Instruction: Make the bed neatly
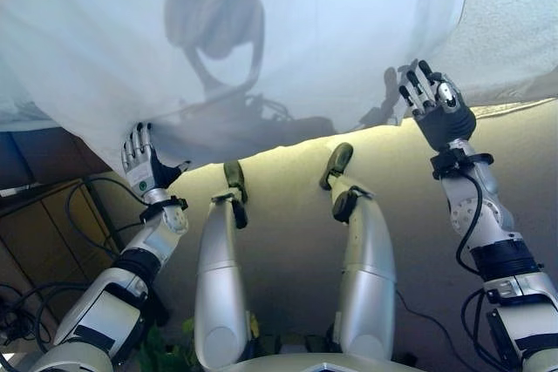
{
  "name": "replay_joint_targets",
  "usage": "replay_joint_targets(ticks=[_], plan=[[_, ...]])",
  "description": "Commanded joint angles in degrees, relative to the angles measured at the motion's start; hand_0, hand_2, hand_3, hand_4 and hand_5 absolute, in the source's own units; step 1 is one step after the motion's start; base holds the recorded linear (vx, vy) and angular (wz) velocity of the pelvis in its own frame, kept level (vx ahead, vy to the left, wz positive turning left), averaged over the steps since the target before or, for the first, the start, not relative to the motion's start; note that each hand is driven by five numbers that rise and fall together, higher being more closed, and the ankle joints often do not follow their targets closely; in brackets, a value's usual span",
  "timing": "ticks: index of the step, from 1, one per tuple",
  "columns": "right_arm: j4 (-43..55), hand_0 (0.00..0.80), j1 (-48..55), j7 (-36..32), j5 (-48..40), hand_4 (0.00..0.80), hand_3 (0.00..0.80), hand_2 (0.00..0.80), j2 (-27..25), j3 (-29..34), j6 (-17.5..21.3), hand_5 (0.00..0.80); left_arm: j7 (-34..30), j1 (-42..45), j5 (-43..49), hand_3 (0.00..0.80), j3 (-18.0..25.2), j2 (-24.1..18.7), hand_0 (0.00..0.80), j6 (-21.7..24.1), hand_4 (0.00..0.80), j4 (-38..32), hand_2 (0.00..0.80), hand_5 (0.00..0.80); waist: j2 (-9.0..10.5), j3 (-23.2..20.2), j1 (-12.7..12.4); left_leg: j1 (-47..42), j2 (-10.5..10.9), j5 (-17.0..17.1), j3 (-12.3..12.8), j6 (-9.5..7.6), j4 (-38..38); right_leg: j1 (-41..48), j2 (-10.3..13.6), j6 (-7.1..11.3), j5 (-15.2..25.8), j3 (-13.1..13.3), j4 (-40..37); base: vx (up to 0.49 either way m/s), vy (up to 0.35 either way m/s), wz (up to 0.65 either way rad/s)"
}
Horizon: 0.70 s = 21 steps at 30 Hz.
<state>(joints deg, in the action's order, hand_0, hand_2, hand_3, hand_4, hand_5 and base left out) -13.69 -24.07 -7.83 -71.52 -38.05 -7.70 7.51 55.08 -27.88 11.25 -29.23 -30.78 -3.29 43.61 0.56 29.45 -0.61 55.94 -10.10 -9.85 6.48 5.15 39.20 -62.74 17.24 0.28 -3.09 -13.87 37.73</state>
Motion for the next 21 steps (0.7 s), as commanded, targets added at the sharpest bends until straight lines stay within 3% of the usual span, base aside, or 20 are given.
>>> replay_joint_targets(ticks=[1,5,14,21], plan=[[5.9,0.000,1.0,-1.6,-2.3,0.000,0.000,0.000,-3.5,0.4,2.0,0.000,0.4,2.8,1.6,0.000,1.4,-3.3,0.000,-0.3,0.000,-0.2,0.000,0.000,2.02,0.3,-1.2,5.9,-3.7,9.1,-6.0,2.00,-1.5,1.1,7.2,13.14,16.6,4.6,-11.9,-0.012,-0.004,-0.05],[5.8,0.000,0.6,-2.4,-3.1,0.000,0.000,0.000,-3.8,-0.1,2.7,0.000,-0.3,2.1,1.3,0.000,1.5,-4.2,0.000,-0.5,0.000,0.2,0.000,0.000,2.49,0.3,-1.3,8.0,-3.3,9.1,-7.1,2.05,-0.7,-0.4,6.4,13.21,16.7,4.8,-11.5,-0.002,-0.001,-0.01],[6.0,0.000,0.5,-3.9,-4.5,0.000,0.000,0.000,-3.9,-0.5,3.1,0.000,-3.4,2.8,0.3,0.000,1.3,-5.2,0.000,-5.8,0.000,3.3,0.000,0.000,3.74,0.3,-1.7,10.1,-3.1,9.2,-8.6,2.03,-0.7,-1.1,5.2,13.32,17.1,4.1,-12.7,-0.016,-0.009,-0.12],[6.2,0.000,-0.1,-4.7,-3.5,0.000,0.000,0.000,-3.5,-0.4,1.8,0.000,-13.6,3.7,-3.6,0.000,0.6,-3.7,0.000,-15.2,0.000,9.0,0.000,0.000,3.63,0.3,-1.3,9.3,-2.4,9.7,-8.7,2.08,-2.0,-0.8,4.8,13.39,17.3,4.1,-13.4,-0.016,0.035,-0.04]])
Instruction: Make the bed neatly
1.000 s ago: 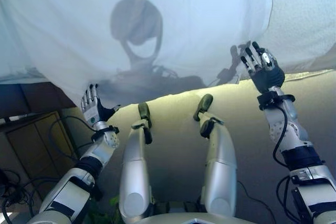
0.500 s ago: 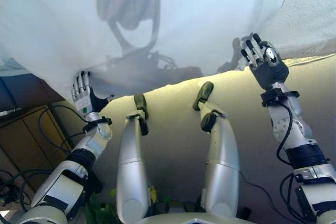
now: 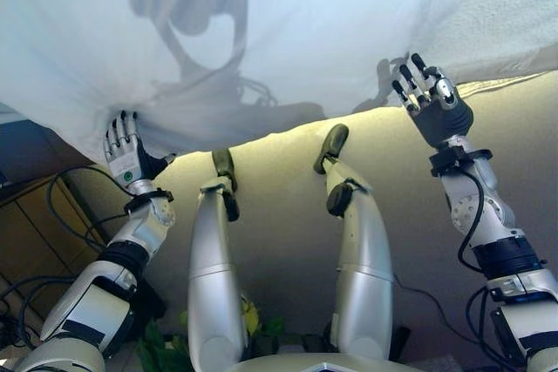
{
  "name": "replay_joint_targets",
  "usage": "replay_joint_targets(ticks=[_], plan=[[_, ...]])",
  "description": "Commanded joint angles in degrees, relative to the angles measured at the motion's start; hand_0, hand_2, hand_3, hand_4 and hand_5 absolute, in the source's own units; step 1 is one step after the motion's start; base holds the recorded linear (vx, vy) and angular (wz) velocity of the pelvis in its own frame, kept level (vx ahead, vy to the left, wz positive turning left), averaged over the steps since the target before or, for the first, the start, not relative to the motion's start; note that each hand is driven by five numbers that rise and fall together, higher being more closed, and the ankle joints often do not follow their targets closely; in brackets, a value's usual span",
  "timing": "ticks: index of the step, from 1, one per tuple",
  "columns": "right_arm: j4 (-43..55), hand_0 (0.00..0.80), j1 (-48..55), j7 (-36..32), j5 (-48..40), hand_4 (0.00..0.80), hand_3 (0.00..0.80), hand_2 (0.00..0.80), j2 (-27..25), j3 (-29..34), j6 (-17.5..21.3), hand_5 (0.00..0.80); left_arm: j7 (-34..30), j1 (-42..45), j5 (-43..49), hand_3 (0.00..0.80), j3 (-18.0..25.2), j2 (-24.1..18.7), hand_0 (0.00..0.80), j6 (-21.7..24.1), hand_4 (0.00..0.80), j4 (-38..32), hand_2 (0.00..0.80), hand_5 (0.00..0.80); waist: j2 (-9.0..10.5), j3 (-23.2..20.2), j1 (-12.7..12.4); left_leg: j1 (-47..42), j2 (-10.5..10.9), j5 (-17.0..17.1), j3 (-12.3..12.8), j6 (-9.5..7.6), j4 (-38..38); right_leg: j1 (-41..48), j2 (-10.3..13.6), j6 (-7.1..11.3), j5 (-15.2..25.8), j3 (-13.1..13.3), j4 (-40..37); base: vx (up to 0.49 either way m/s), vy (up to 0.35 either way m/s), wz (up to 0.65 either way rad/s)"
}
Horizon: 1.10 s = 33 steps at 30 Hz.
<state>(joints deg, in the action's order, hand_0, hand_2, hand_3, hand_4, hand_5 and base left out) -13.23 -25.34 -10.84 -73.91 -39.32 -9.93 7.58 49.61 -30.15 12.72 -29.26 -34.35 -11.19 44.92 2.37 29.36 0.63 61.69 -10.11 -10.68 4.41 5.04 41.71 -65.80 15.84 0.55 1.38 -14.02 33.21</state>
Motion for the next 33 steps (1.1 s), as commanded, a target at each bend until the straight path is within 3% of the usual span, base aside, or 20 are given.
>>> replay_joint_targets(ticks=[1,5,9,25,27,28,30,33], plan=[[5.8,0.000,1.1,-1.7,-1.1,0.000,0.000,0.000,-2.1,1.7,1.8,0.000,-8.5,6.3,-5.6,0.000,0.7,0.2,0.000,-7.5,0.000,8.2,0.000,0.000,1.88,0.4,-2.6,3.5,-2.4,10.7,-6.6,2.21,-4.8,2.4,6.2,13.13,12.9,4.2,-9.2,-0.011,0.002,-0.09],[5.5,0.000,0.9,-1.8,-0.8,0.000,0.000,0.000,-1.7,1.5,2.2,0.000,-11.3,7.2,-5.9,0.000,1.2,0.8,0.000,-7.8,0.000,10.3,0.000,0.000,1.93,0.4,-2.7,3.2,-2.1,10.8,-6.7,2.23,-5.6,2.8,6.0,13.11,12.8,4.0,-9.8,-0.004,0.002,-0.07],[5.7,0.000,0.7,-1.9,-0.5,0.000,0.000,0.000,-1.4,2.0,1.5,0.000,-22.1,8.3,-4.7,0.000,1.2,1.6,0.000,-12.3,0.000,13.2,0.000,0.000,1.87,0.4,-2.7,2.6,-1.9,11.0,-6.6,2.12,-6.6,3.2,6.0,13.10,13.0,3.6,-10.6,-0.003,-0.001,-0.03],[4.2,0.000,-1.4,-2.8,1.8,0.000,0.000,0.000,0.4,1.7,0.7,0.000,-42.6,8.5,0.8,0.000,-1.8,4.7,0.000,-19.0,0.000,22.5,0.000,0.000,2.11,0.4,-1.0,2.1,-2.2,10.2,-5.7,1.70,-7.1,3.3,5.4,12.56,12.6,3.6,-11.3,-0.001,0.007,-0.03],[4.2,0.000,-1.7,-2.8,1.7,0.000,0.000,0.000,0.5,1.5,0.7,0.000,-48.2,8.3,3.1,0.000,-2.5,4.8,0.000,-19.8,0.000,22.8,0.000,0.000,2.18,0.4,-0.9,2.3,-2.4,10.1,-5.7,1.62,-7.0,3.2,5.3,12.44,12.4,3.7,-11.2,0.000,0.000,0.00],[4.0,0.000,-1.8,-3.1,1.4,0.000,0.000,0.000,0.4,1.4,0.7,0.000,-53.9,8.4,5.0,0.000,-3.2,5.2,0.000,-20.5,0.000,23.2,0.000,0.000,2.21,0.4,-0.7,2.3,-2.5,10.0,-5.6,1.55,-7.0,3.1,5.1,12.36,12.3,3.7,-11.2,0.000,0.000,0.00],[3.5,0.000,-2.0,-3.8,1.2,0.000,0.000,0.000,0.6,1.2,0.7,0.000,-54.3,8.7,4.6,0.000,-3.6,5.9,0.000,-19.4,0.000,24.1,0.000,0.000,2.14,0.4,-0.6,1.9,-2.6,9.8,-5.3,1.46,-7.4,3.5,5.0,12.21,12.2,3.6,-11.5,0.000,0.000,0.00],[3.3,0.000,-2.4,-3.8,1.2,0.000,0.000,0.000,1.3,0.8,0.3,0.000,-49.1,8.3,-0.6,0.000,-4.7,6.1,0.000,-17.6,0.000,24.7,0.000,0.000,2.23,0.4,-0.5,1.2,-2.8,9.5,-5.0,1.23,-7.4,4.3,5.0,11.94,11.5,3.4,-11.2,0.001,-0.001,-0.01]])
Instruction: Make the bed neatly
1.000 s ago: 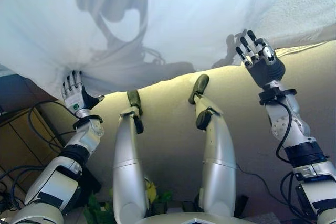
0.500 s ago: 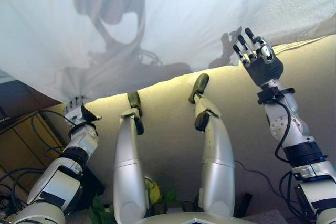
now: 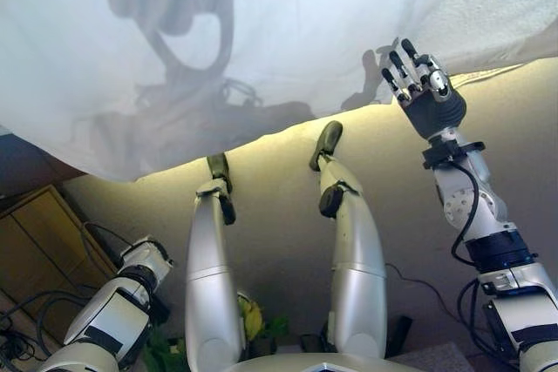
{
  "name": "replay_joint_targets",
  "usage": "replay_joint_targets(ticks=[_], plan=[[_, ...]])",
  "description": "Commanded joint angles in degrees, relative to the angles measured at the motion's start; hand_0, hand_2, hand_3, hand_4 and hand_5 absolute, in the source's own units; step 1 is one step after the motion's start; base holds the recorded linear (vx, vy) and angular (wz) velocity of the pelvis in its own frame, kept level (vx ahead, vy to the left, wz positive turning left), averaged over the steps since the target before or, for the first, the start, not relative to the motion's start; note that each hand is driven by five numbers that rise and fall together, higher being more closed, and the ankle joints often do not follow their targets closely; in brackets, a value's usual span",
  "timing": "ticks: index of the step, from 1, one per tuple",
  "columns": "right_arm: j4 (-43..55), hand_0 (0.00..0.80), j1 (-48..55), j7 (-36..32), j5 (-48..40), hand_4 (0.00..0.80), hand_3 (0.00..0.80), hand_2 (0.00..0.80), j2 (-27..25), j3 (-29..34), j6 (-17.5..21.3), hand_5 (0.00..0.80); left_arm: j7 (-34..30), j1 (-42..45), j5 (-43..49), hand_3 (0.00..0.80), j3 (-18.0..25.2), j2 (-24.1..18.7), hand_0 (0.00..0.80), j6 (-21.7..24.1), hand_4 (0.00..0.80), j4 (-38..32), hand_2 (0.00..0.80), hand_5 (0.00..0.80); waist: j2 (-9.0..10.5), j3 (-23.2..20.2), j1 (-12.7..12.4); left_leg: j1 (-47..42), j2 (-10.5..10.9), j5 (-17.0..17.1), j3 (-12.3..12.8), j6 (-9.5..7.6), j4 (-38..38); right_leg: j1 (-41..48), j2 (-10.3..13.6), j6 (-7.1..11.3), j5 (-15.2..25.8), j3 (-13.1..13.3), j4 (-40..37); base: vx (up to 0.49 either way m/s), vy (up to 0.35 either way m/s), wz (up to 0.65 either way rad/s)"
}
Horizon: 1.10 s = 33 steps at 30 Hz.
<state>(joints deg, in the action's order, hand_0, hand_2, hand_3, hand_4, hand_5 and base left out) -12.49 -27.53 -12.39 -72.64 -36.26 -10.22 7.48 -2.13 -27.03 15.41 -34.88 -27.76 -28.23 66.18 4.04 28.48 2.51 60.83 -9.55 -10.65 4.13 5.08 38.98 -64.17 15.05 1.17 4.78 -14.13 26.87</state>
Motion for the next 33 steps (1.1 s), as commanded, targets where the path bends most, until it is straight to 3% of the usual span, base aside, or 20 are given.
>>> replay_joint_targets(ticks=[1,7,17,22,27,29,33], plan=[[2.5,0.000,0.0,-2.4,-0.3,0.000,0.000,0.000,-1.6,1.0,0.4,0.000,3.4,5.1,-4.3,0.000,0.8,-0.4,0.000,0.2,0.000,3.5,0.000,0.000,0.58,1.3,-2.3,1.6,-3.4,9.4,-4.5,1.09,-4.7,3.0,5.9,11.27,7.9,3.5,-4.7,0.000,0.000,0.00],[3.8,0.000,2.5,-1.5,-0.2,0.000,0.000,0.000,0.3,0.7,0.9,0.000,9.9,6.2,-11.6,0.000,1.0,0.6,0.000,6.4,0.000,3.3,0.000,0.000,-0.07,1.3,-2.5,-5.7,-3.8,9.2,-2.4,1.02,-7.0,9.3,7.4,11.61,7.7,2.6,-6.2,0.044,-0.050,0.03],[3.9,0.000,10.0,5.0,6.8,0.000,0.000,0.000,5.6,1.8,-1.7,0.000,10.5,12.3,-10.1,0.000,6.3,3.3,0.000,10.0,0.000,5.1,0.000,0.000,-2.68,1.1,-3.3,-27.0,-2.8,8.9,2.3,0.97,-14.1,27.4,10.4,11.38,5.6,0.3,-9.0,0.087,-0.055,0.09],[-0.6,0.000,15.4,6.2,10.8,0.000,0.000,0.000,6.3,2.5,-3.8,0.000,14.1,16.6,-15.6,0.000,10.4,4.5,0.000,18.5,0.000,3.9,0.000,0.000,-4.14,-3.5,-3.2,-36.3,-1.5,9.9,4.6,1.11,-20.2,35.0,10.1,11.71,4.5,-0.4,-12.4,0.127,-0.005,0.15],[-4.7,0.000,20.8,6.3,15.9,0.000,0.000,0.000,7.1,5.2,-7.2,0.000,15.1,20.0,-22.7,0.000,15.9,3.2,0.000,26.6,0.000,-2.8,0.000,0.000,-5.20,-9.0,-3.2,-44.5,-0.2,10.6,6.4,1.39,-26.0,42.7,9.4,11.86,3.4,-1.4,-15.8,0.145,-0.030,0.20],[-5.8,0.000,23.3,6.2,16.8,0.000,0.000,0.000,7.4,6.6,-7.7,0.000,13.7,21.2,-25.5,0.000,18.7,2.8,0.000,28.4,0.000,-6.6,0.000,0.000,-5.05,-11.0,-3.2,-46.4,0.6,11.9,7.1,0.86,-27.4,45.6,9.3,11.15,4.3,-2.5,-17.6,0.063,-0.077,0.16],[-7.8,0.000,28.7,4.1,16.8,0.000,0.000,0.000,9.5,9.7,-8.0,0.000,8.9,25.3,-28.0,0.000,23.2,2.8,0.000,31.3,0.000,-14.1,0.000,0.000,-5.05,-15.0,-4.0,-51.3,1.2,11.6,7.6,0.75,-30.0,51.7,8.2,11.41,3.9,-3.4,-20.7,0.145,-0.109,0.12]])
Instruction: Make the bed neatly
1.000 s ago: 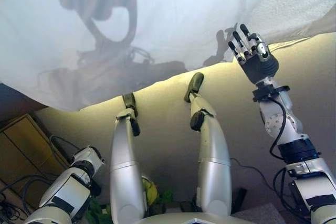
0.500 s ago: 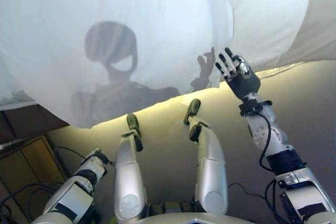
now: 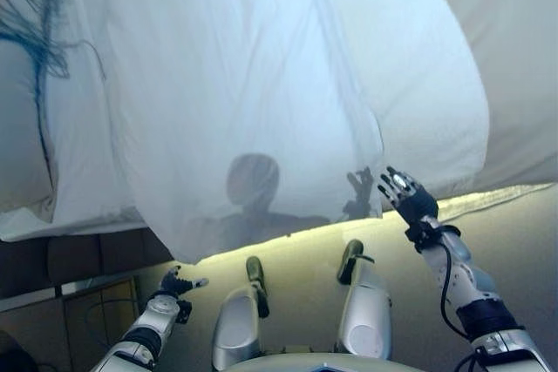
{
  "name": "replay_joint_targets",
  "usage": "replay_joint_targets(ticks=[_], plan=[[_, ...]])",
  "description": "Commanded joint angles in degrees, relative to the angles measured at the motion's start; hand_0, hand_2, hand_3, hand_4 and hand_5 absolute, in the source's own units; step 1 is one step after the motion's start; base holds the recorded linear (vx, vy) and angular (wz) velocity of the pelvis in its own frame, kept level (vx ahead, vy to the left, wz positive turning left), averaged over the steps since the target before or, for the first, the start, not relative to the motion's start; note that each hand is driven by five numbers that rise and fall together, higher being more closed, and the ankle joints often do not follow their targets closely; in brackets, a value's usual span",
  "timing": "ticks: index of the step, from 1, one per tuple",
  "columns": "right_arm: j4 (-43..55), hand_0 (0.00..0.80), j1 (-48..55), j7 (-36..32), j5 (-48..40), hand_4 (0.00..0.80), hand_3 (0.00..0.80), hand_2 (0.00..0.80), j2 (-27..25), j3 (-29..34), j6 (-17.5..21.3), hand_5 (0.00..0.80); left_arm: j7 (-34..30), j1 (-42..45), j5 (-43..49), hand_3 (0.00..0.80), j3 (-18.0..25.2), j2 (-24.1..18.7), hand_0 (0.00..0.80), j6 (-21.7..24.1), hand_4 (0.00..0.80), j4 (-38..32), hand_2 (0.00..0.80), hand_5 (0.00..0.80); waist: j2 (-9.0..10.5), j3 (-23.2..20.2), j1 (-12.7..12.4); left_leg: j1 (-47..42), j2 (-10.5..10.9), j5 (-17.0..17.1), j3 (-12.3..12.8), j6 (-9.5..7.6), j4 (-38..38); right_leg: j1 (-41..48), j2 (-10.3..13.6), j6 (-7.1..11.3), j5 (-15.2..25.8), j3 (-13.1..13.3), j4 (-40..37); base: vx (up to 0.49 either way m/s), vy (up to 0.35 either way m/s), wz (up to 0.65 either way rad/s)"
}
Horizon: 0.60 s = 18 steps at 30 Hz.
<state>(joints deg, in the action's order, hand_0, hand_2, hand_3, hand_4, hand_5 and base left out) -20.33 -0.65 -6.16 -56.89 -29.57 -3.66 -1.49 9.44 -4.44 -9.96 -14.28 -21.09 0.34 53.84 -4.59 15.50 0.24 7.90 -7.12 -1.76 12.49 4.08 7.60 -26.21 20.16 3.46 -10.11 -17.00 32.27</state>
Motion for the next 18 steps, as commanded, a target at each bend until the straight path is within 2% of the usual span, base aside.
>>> replay_joint_targets(ticks=[1,5,9,13,18], plan=[[-0.7,0.000,3.3,-2.5,1.8,0.000,0.000,0.000,4.0,3.4,1.6,0.000,-3.6,4.0,-4.2,0.000,3.6,-3.7,0.000,3.6,0.000,-4.0,0.000,0.000,3.69,-3.2,-2.0,0.2,-1.2,2.7,-0.5,1.66,0.4,15.6,2.6,9.24,18.8,-0.9,-27.1,0.165,-0.162,0.12],[-4.1,0.000,7.1,-1.9,1.9,0.000,0.000,0.000,8.3,3.5,4.6,0.000,-8.6,6.9,-10.9,0.000,7.2,-3.5,0.000,5.8,0.000,-12.0,0.000,0.000,4.40,-7.0,-3.2,-4.6,-1.0,3.0,0.3,1.16,-3.4,21.4,0.5,9.31,19.3,-2.5,-31.1,0.143,-0.170,0.04],[-5.3,0.000,9.4,-3.3,2.2,0.000,0.000,0.000,10.9,3.8,7.2,0.000,-14.3,8.1,-17.1,0.000,8.8,-3.3,0.000,6.6,0.000,-20.0,0.000,0.000,4.84,-9.3,-4.1,-7.4,-0.8,2.7,0.3,0.55,-4.8,24.5,-0.6,9.10,19.0,-2.8,-32.0,0.098,-0.133,0.18],[-4.5,0.000,10.5,-3.2,2.1,0.000,0.000,0.000,13.1,3.5,9.4,0.000,-19.4,8.0,-23.3,0.000,8.6,-3.2,0.000,5.4,0.000,-25.9,0.000,0.000,5.28,-10.6,-4.4,-9.8,-0.7,2.3,0.2,0.14,-5.4,26.8,-1.3,8.85,18.3,-2.4,-31.9,0.066,-0.081,0.12],[-3.4,0.000,10.2,-0.8,-0.5,0.000,0.000,0.000,15.3,3.2,10.8,0.000,-19.5,6.8,-31.2,0.000,7.7,-1.5,0.000,2.8,0.000,-29.2,0.000,0.000,6.16,-12.1,-4.9,-12.2,-0.5,2.1,0.2,-0.11,-6.9,29.0,-2.1,8.72,18.3,-2.8,-32.9,0.047,-0.053,0.16]])
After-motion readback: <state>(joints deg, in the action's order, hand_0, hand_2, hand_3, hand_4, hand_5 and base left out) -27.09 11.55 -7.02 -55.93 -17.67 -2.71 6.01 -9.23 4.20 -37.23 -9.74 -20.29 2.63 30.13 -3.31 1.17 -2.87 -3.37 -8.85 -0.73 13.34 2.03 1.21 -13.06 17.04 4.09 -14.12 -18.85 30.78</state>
